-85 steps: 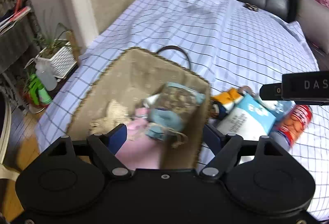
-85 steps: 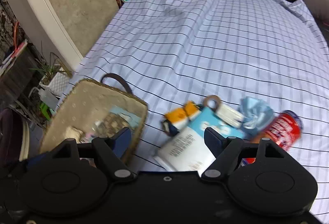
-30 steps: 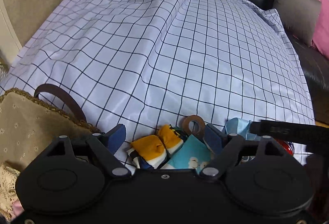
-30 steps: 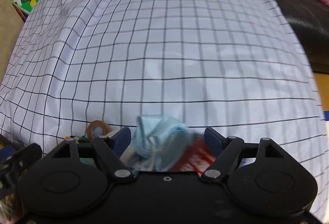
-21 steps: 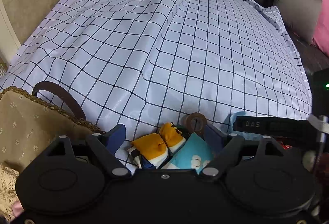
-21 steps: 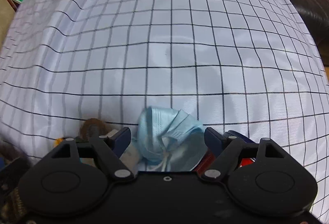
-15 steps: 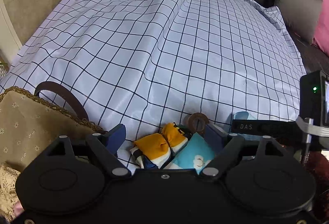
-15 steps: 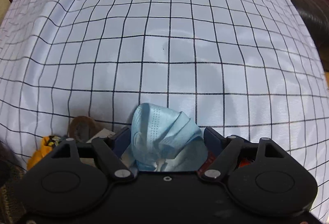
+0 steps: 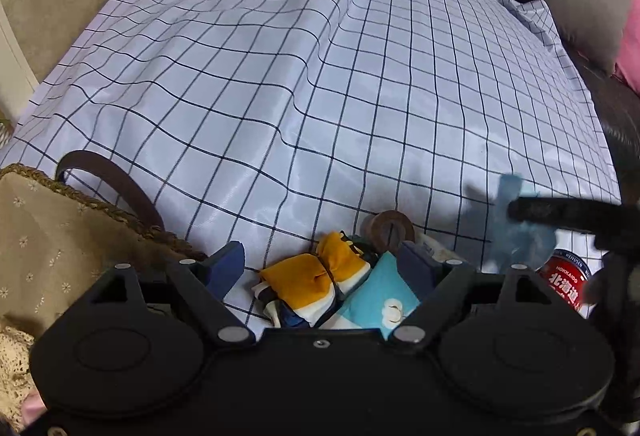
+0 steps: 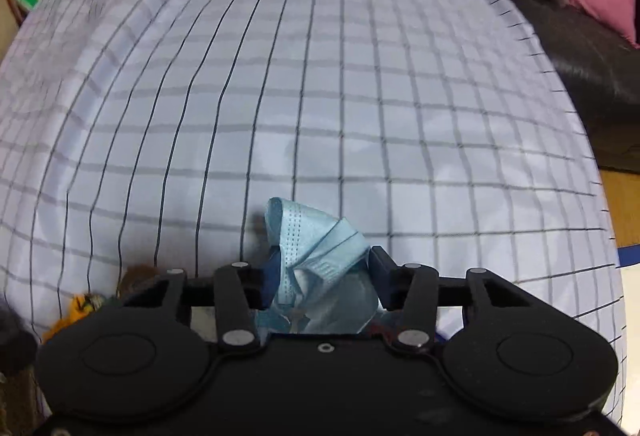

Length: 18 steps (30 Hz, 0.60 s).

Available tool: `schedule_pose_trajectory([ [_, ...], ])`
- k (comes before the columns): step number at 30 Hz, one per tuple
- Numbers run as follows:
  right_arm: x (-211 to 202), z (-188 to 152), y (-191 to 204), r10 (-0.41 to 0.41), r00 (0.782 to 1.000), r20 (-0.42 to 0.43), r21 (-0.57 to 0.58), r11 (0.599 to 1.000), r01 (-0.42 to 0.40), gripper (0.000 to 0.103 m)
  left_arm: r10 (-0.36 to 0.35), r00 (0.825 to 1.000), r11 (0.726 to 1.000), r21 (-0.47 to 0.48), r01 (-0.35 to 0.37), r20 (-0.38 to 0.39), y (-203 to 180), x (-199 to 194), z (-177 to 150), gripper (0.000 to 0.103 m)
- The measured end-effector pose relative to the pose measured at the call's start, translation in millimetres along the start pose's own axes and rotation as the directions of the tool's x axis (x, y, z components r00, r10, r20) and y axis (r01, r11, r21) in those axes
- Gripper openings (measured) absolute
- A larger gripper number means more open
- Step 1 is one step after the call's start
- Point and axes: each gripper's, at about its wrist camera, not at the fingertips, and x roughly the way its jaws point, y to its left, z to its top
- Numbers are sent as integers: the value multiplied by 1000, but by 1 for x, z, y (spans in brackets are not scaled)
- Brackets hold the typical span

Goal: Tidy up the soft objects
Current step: 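Grasp the blue face mask with the right tool while the left tool grasps the white tissue pack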

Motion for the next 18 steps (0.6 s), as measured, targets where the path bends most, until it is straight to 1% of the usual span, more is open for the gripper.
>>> schedule_pose_trajectory([
  [3,-10,7,-10,-5,999,34,31,1000,4,46,-10,1000,1000,6,10,-14,-5,6,0,79],
  [7,-16,15,-25,-15,998,58,58,998,11,46,-20,1000,999,34,20,-4,-20,10,-3,79],
  [8,-18,16,-30,-17,998,61,67,998,13,46,-28,1000,999,47,28,0,-25,9,-4,80],
  [9,-19,15,-34,-17,998,62,75,997,12,46,-38,999,998,59,37,3,-31,9,-4,83],
  [10,-21,15,-39,-18,998,62,82,997,13,46,-51,999,996,77,51,8,-37,8,-6,87],
  [11,-21,16,-44,-23,998,63,90,996,17,46,-64,998,994,95,62,13,-43,7,-8,88],
  [13,-22,16,-55,-30,998,60,104,994,24,46,-84,996,986,144,79,23,-58,8,-12,88],
  [18,-24,8,-81,-46,998,50,139,990,38,45,-85,996,970,232,78,22,-86,18,-19,88],
])
